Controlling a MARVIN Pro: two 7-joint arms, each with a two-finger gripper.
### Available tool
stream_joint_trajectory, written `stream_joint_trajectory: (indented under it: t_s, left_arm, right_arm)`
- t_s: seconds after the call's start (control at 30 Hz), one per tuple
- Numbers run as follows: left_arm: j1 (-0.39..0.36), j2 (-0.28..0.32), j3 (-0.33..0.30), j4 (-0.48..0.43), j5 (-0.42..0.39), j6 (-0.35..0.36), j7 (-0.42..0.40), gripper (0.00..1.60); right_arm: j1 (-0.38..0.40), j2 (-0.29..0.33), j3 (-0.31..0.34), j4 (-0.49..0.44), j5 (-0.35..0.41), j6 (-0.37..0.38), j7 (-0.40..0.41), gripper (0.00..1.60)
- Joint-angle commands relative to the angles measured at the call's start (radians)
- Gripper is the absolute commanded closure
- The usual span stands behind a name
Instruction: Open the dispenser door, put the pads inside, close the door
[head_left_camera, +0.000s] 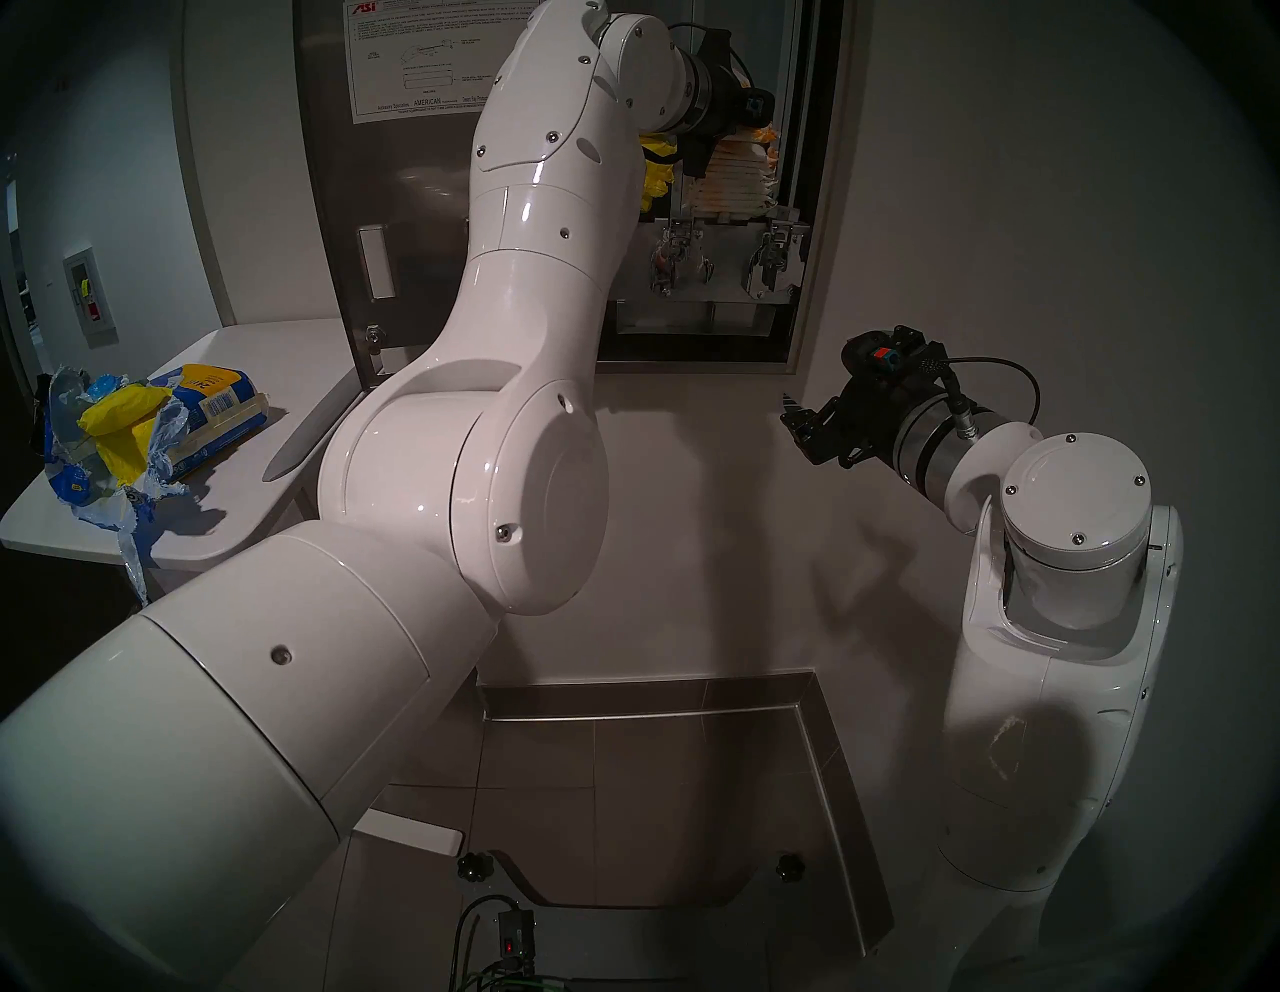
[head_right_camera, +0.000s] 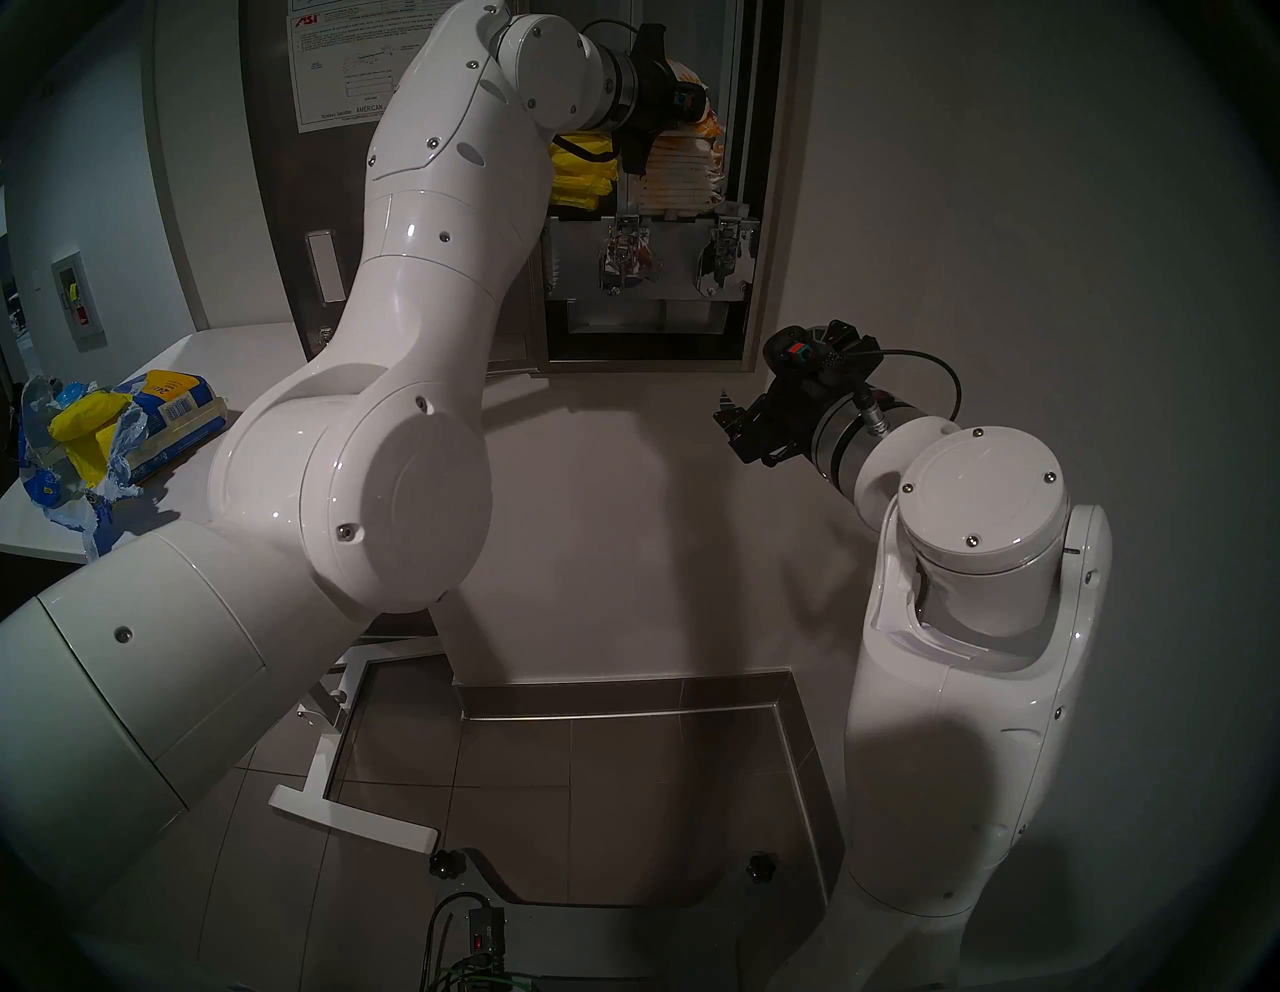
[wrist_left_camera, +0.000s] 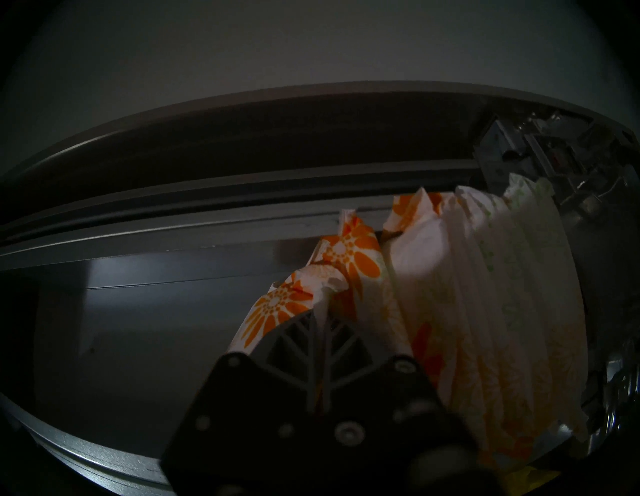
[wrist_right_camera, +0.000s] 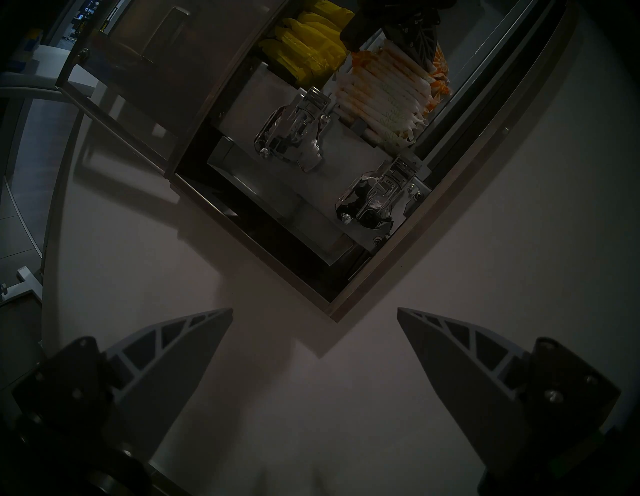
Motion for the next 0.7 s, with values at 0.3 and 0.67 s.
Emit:
stream_joint_trajectory:
  t_s: [0.3,0.67]
  left_arm:
    - [-0.093,-0.032,-0.023,0.042,-0.028,0.033,0.097,1.60]
    - [-0.145,-0.066,-0.071,0.128,-0.061,0.106,0.137,1.60]
  right_arm:
    - [0.019,0.000,-0.002,-0.029,0.000,0.000,-0.009,0.00]
    - [0.019,-0.001,-0.001,-0.028,0.000,-0.001,-0.008,0.00]
